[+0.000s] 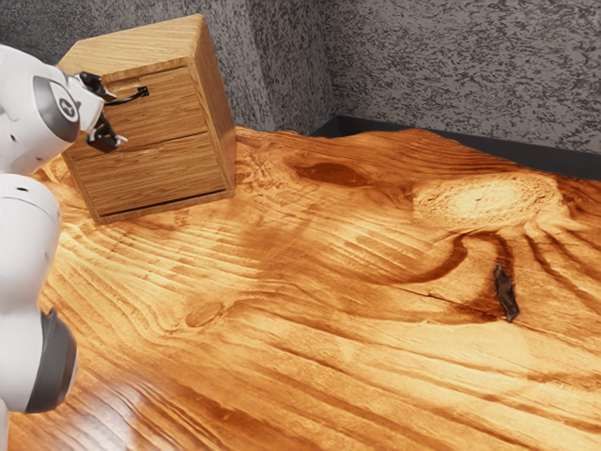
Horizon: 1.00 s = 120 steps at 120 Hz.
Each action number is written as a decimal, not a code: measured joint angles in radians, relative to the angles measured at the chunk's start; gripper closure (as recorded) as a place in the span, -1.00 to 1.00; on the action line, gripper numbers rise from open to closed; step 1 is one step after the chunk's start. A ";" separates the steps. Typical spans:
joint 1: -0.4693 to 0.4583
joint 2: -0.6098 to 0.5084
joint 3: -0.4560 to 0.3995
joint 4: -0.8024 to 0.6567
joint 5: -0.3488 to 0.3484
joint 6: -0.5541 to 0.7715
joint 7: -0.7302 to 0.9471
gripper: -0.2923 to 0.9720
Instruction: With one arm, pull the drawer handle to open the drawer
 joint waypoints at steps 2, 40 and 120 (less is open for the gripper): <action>-0.001 -0.001 0.000 -0.001 0.001 0.000 0.000 -0.54; -0.041 -0.021 -0.003 -0.022 0.041 -0.001 -0.006 -0.54; -0.432 -0.240 0.310 -0.404 0.090 -0.029 -0.018 -0.53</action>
